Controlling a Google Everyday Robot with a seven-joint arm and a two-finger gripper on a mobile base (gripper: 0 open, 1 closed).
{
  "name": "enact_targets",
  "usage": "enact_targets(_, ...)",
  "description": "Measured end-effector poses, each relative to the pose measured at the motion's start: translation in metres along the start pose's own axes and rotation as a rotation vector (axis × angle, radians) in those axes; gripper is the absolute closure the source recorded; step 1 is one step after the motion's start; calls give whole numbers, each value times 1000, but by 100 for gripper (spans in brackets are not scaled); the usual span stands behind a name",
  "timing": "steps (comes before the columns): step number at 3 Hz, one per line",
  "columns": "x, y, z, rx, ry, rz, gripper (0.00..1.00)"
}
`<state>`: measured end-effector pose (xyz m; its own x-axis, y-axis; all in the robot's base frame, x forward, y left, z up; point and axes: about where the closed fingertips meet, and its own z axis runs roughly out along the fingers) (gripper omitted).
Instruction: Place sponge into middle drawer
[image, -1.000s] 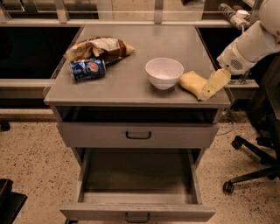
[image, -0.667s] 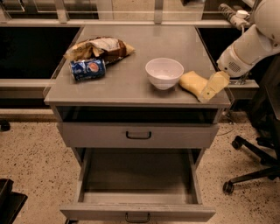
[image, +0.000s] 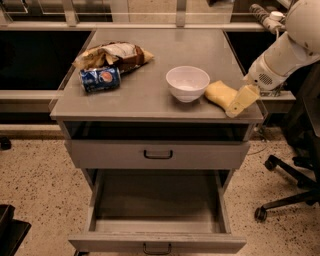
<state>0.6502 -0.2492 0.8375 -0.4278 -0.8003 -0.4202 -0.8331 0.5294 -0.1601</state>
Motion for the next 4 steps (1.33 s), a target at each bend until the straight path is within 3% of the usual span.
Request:
enact_targets(3, 0, 0, 0, 0, 0, 0, 88)
enact_targets(4, 0, 0, 0, 0, 0, 0, 100)
